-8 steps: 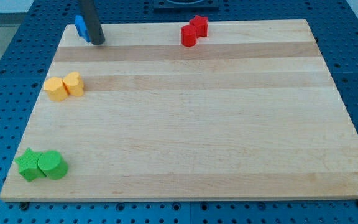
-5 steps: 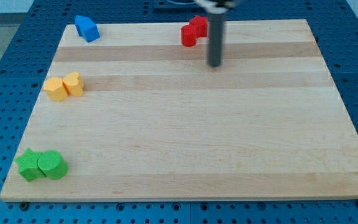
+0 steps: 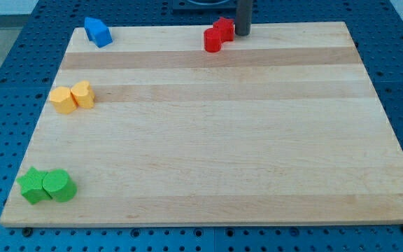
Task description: Adjust the red blocks at the top center of the board
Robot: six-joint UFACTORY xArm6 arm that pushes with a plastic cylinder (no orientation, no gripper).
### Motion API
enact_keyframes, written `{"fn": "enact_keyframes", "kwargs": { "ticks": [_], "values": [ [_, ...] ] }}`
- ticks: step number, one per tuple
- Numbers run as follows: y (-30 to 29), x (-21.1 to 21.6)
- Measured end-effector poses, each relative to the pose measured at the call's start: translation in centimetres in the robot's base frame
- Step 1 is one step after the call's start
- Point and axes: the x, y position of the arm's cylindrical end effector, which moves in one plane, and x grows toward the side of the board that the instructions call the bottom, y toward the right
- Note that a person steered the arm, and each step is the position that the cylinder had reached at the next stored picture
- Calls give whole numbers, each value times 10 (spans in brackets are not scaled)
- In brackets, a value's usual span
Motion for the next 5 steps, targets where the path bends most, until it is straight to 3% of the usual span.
{"fn": "enact_keyframes", "kwargs": {
  "ticks": [3, 5],
  "values": [
    [-32, -4],
    [-23, 77]
  ]
}}
